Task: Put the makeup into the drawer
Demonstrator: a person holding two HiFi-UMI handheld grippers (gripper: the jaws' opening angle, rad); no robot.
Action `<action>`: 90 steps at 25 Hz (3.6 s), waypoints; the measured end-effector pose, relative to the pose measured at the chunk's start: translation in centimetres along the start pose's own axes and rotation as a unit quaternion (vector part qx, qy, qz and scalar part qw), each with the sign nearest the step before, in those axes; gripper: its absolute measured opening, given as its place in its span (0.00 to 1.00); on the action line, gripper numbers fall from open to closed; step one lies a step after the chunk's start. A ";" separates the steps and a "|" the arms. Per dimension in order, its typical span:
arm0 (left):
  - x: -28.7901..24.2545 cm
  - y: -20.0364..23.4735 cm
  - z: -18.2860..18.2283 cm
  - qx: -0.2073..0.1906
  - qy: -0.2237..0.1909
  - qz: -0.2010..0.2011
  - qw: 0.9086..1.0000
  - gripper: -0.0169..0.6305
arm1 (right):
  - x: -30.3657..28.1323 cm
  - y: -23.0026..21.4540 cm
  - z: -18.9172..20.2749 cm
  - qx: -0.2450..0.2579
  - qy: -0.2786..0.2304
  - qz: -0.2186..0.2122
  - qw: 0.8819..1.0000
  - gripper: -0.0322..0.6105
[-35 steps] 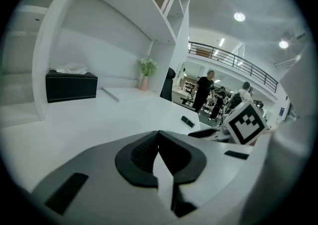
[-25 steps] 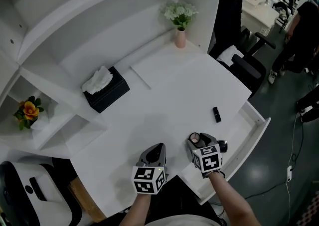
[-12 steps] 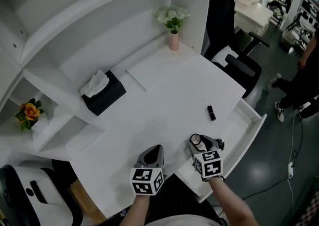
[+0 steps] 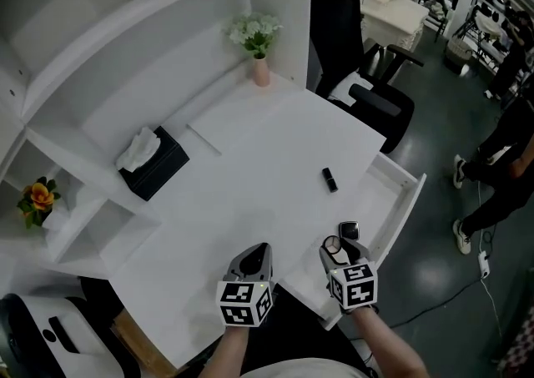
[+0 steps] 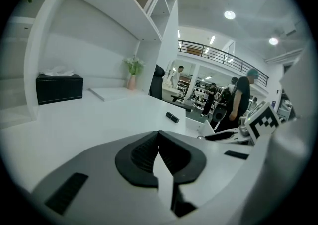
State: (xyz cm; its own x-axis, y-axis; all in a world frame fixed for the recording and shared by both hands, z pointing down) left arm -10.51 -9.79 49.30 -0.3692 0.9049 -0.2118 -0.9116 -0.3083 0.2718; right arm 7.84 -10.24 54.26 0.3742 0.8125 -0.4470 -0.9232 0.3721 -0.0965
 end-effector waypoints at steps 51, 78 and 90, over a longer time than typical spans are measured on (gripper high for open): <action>-2.6 2.0 1.2 0.008 0.026 -0.091 0.995 0.03 | -11.0 -4.3 10.2 0.029 0.168 -0.043 0.984 0.39; -1.6 2.3 1.2 0.017 0.019 -0.092 0.995 0.03 | -10.0 -3.9 8.6 0.032 0.129 -0.032 0.991 0.40; -0.5 1.2 0.6 0.013 0.008 -0.052 0.999 0.03 | -5.3 -3.4 3.5 -0.022 0.047 0.001 0.999 0.40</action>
State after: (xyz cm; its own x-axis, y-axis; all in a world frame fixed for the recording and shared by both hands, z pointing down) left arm -11.34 -10.47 50.35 -0.2760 0.9266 -0.2554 -0.9404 -0.2053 0.2712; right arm 9.29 -14.21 60.05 0.3644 0.7672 -0.5278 -0.9277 0.3487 -0.1336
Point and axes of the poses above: the fingertips, and each gripper's own axes: x backward along the fingers, y to its left, z out of its underside, the point moved 3 cm from there along x, backward along the fingers, and after that the axes turned 15 degrees about -y, right-handed, at the moved point
